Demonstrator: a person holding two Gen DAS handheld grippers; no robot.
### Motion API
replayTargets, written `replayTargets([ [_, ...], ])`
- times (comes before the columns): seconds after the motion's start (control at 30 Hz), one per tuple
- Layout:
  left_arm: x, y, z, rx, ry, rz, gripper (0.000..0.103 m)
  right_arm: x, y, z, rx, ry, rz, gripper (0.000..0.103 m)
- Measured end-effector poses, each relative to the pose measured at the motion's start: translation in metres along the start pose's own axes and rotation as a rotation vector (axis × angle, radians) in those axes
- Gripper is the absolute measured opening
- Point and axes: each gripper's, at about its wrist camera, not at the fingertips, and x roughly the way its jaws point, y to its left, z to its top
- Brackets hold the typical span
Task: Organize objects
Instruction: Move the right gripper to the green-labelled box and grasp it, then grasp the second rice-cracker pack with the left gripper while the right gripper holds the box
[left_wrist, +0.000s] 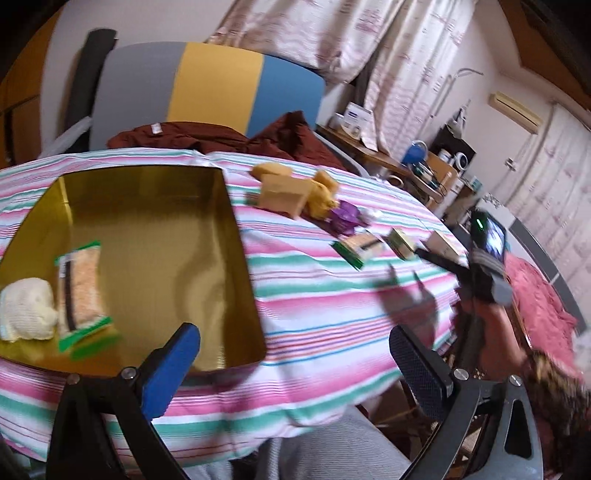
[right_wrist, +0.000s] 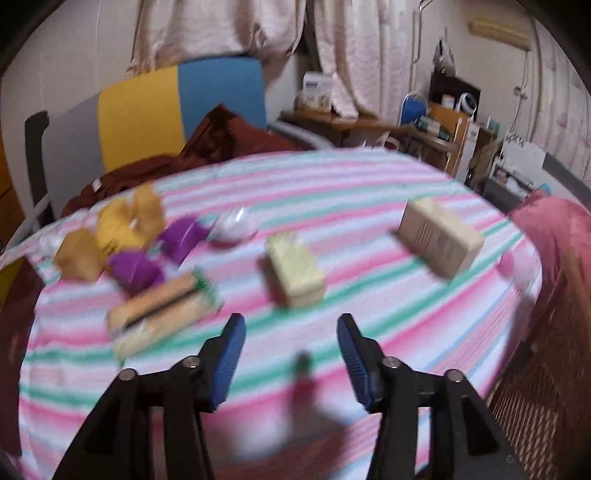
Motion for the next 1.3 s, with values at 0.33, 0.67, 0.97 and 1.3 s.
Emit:
replayTargets([
  [0.33,0.021,-0.033,0.002,0.073,0.074,-0.008,0.103,0.072,-0.012,0.036,0.022,0.073,0.055,0.06],
  [0.67,0.064,-0.061,0.028,0.114,0.109,0.018,0.103,0.079,-0.014,0.013,0.041,0.045,0.1,0.03],
  [0.97,0.157,-0.093,0.081,0.167,0.252,-0.02,0.103,0.079,-0.013,0.009,0.046,0.015,0.101,0.03],
  [1.3,0.256,-0.115,0.102,0.413,0.321,0.057,0.103,0.08,-0.02,0.008,0.08,0.005,0.136,0.03],
])
